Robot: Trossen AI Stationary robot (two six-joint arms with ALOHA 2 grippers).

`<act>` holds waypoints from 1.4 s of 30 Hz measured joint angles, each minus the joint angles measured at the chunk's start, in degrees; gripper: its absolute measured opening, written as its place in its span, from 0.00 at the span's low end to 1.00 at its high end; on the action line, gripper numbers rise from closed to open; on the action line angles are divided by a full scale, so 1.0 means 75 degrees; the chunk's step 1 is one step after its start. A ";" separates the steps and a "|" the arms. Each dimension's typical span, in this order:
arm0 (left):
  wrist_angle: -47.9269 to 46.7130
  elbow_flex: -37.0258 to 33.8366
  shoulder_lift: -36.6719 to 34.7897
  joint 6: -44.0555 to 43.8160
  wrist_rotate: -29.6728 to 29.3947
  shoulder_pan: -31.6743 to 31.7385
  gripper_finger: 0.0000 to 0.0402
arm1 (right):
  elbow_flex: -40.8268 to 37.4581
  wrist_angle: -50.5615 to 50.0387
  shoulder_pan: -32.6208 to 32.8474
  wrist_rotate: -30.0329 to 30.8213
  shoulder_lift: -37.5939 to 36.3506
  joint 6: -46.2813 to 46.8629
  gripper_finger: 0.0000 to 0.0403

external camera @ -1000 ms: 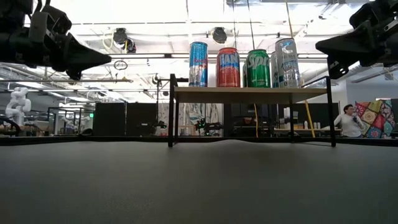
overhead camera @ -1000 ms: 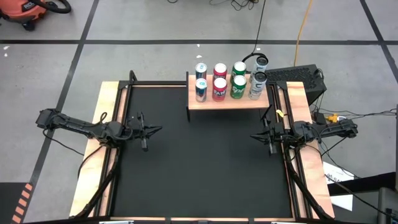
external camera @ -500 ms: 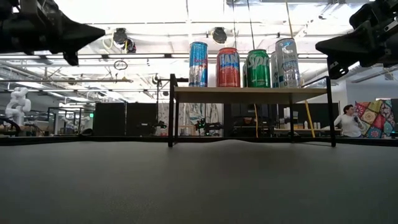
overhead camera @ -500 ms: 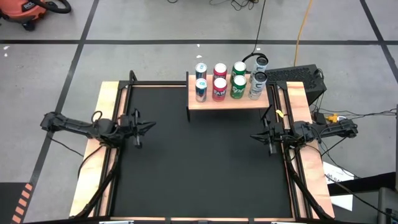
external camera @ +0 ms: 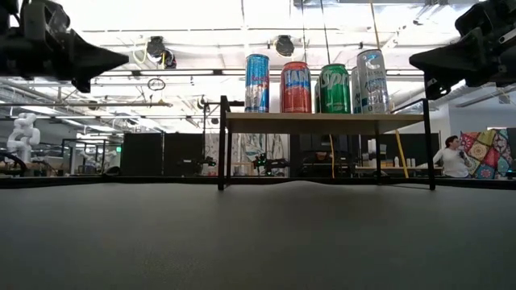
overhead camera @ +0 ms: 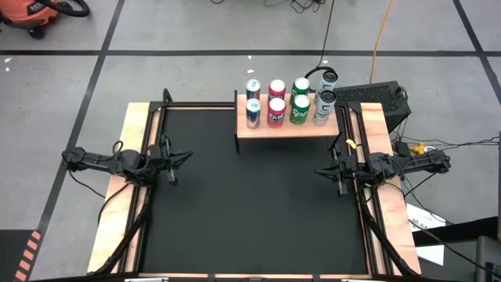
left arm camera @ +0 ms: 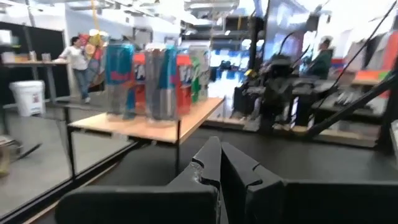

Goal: Place canned beverage on shelf
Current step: Return to Home Position

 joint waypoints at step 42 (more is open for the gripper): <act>0.0342 0.0224 0.0142 -0.0114 -0.3558 0.0001 0.02 | 0.0000 0.0003 0.0000 0.0017 0.0020 0.0000 0.00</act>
